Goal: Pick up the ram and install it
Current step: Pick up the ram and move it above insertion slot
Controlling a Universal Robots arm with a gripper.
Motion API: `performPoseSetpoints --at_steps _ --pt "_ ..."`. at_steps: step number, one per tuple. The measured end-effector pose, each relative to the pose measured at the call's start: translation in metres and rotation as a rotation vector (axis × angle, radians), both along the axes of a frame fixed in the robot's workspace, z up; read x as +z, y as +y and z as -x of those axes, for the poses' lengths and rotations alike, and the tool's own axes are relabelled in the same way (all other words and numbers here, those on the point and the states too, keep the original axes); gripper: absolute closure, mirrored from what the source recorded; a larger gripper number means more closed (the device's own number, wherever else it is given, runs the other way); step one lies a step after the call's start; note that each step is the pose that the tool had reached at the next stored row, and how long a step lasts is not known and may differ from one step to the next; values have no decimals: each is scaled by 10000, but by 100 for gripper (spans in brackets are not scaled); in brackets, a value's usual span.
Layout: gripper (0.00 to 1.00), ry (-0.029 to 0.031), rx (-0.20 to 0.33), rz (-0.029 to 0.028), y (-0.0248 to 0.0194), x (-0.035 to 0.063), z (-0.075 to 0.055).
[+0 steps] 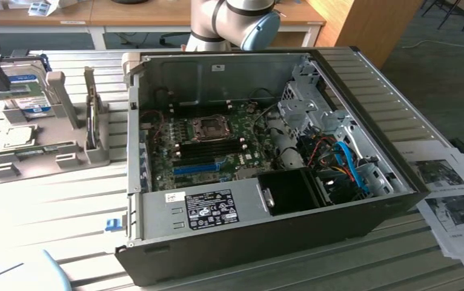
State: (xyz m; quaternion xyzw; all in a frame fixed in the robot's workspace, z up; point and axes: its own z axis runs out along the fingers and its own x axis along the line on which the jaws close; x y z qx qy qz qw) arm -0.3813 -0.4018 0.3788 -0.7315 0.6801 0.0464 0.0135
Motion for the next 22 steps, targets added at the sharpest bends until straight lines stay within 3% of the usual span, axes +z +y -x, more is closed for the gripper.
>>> performPoseSetpoints --at_steps 22 --pt "89 0 -547 0 0 3 0"
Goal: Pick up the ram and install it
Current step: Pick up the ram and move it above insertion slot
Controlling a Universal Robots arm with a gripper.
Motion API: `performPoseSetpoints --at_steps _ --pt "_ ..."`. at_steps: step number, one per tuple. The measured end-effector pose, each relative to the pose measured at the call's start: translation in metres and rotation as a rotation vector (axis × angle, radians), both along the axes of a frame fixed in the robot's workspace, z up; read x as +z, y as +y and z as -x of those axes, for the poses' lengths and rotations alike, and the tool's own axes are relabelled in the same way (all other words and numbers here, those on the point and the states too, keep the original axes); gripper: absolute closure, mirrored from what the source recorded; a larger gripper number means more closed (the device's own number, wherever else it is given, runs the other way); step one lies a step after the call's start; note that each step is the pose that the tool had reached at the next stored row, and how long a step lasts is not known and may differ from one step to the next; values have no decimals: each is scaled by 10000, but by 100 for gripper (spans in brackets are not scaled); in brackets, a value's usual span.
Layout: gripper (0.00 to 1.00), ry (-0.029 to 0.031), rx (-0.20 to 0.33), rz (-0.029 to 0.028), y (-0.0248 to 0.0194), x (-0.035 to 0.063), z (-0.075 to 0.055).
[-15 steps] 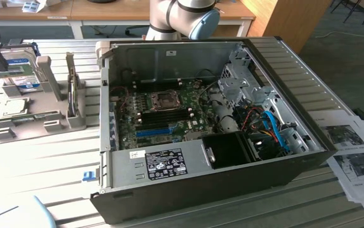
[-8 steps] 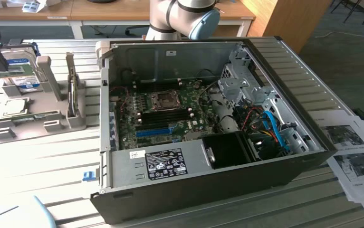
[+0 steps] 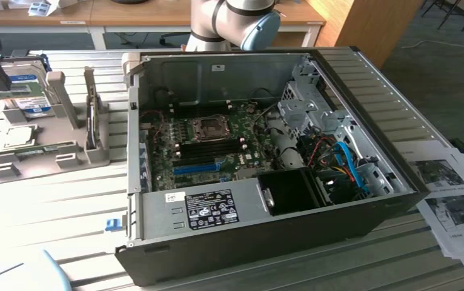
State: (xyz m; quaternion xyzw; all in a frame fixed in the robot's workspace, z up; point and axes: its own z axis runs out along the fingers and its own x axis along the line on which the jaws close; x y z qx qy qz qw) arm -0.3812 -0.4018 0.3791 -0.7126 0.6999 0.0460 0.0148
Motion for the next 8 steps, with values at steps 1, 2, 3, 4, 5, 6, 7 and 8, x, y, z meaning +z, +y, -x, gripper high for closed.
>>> performPoseSetpoints --at_steps 1,2,3,4,5,6,7,8 --pt "89 0 0 0 0 0 0" --pt "89 0 0 1 -1 3 0" --pt "89 1 0 1 -1 8 1" --pt "89 -1 0 1 0 13 0" --pt "89 1 0 1 0 21 0" --pt "89 1 0 1 0 29 0" --pt "89 0 -1 1 0 36 -1" --pt "89 0 -1 1 0 42 -1"
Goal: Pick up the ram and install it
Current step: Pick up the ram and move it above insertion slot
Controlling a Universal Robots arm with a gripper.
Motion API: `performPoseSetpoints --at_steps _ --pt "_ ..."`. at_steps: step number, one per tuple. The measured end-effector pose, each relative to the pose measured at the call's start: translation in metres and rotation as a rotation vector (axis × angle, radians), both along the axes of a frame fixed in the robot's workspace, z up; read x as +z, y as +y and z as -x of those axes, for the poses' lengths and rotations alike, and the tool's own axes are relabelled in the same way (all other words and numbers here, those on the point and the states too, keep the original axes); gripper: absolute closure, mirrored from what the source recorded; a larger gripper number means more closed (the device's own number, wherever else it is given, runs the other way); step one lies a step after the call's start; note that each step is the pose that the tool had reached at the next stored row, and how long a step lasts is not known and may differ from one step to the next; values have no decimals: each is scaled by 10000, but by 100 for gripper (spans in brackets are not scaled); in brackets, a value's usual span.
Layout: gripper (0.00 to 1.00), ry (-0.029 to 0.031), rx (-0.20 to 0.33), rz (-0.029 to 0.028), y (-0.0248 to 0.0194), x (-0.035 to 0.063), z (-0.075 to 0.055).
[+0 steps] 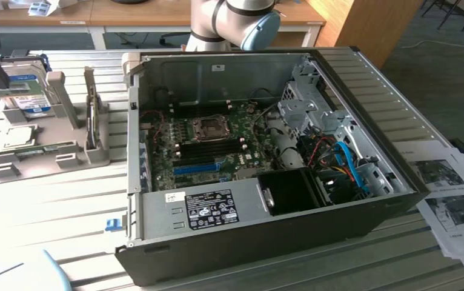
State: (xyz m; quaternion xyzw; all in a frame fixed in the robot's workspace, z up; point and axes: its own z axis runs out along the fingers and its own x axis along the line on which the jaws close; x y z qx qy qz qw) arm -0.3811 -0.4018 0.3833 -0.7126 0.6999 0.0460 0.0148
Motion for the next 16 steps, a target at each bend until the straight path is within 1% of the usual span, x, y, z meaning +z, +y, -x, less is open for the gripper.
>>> performPoseSetpoints --at_steps 5,12,16 --pt "89 1 1 0 0 31 -2" --pt "89 2 0 1 0 33 -3" --pt "89 1 1 0 0 32 -41"
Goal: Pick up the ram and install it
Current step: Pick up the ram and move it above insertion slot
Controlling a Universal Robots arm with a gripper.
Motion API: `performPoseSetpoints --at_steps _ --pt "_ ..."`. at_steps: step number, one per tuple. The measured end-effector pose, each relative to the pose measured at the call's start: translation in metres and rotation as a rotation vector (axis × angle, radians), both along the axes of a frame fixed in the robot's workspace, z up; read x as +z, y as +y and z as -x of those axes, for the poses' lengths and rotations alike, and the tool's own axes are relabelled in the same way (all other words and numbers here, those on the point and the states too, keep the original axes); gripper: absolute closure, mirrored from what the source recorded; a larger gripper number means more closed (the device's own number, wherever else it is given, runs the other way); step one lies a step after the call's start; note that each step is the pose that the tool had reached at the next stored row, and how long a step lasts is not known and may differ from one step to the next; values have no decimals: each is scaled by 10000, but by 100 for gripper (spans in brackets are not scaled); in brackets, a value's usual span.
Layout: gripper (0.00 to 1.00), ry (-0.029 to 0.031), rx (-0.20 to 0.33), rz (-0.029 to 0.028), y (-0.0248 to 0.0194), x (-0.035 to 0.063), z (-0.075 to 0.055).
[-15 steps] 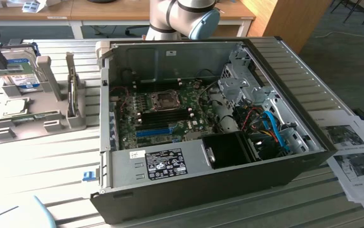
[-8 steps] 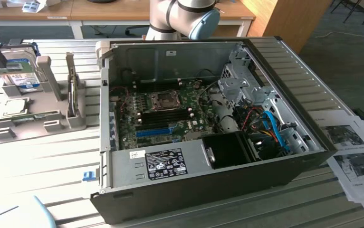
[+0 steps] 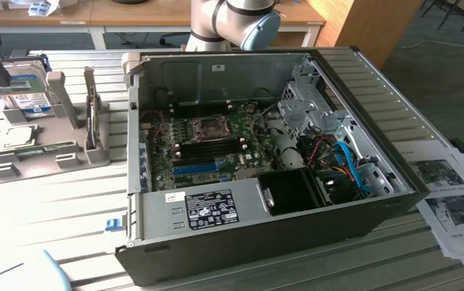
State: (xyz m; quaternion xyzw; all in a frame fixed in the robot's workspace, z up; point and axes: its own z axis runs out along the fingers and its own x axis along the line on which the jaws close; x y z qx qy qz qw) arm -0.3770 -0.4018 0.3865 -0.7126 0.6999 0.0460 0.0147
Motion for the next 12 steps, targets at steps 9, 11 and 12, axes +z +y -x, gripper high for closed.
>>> performPoseSetpoints --at_steps 9,11,12 --pt "89 0 0 0 0 0 -179" --pt "89 -1 0 0 0 -1 -224" --pt "89 0 0 0 -1 0 -249"
